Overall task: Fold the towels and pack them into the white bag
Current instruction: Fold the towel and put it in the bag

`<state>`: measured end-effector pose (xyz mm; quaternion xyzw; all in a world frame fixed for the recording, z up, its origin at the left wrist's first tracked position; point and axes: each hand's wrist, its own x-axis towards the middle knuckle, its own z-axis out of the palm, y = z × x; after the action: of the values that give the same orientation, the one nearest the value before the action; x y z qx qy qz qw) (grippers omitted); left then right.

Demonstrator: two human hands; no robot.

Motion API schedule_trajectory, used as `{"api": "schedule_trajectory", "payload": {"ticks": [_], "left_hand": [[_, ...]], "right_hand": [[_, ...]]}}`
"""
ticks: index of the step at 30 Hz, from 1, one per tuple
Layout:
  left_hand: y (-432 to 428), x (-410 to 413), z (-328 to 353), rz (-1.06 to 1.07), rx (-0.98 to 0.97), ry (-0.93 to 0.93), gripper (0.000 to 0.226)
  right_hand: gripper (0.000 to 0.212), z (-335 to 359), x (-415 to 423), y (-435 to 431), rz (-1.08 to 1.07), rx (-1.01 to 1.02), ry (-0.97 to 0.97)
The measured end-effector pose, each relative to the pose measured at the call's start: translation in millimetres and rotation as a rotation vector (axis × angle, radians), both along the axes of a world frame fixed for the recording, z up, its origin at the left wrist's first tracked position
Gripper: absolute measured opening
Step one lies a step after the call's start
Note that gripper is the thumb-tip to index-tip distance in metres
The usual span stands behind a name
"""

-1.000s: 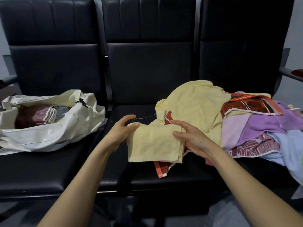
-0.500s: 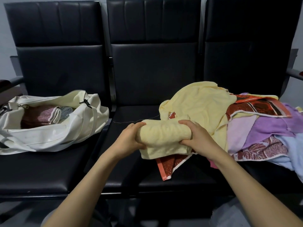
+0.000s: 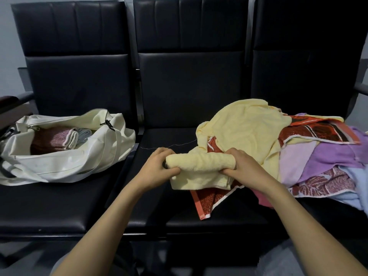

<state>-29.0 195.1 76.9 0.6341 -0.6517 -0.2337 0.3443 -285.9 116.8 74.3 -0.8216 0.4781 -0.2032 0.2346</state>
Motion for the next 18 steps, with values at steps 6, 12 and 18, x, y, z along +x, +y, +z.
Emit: {"api": "schedule_trajectory", "payload": {"ticks": [6,12,18], "left_hand": [[-2,6,2,0.101,0.114,0.544,0.038],[-4,8,-5,0.153,0.133,0.758,0.026],[4,21,-2,0.105,0.335,0.776,0.013]], "right_hand": [[0.028,6,10,-1,0.014,0.401,-0.495],[0.031,-14,31,-9,-0.102,0.453,-0.456],[0.054,-7,34,-4,0.073,0.791,-0.54]]}}
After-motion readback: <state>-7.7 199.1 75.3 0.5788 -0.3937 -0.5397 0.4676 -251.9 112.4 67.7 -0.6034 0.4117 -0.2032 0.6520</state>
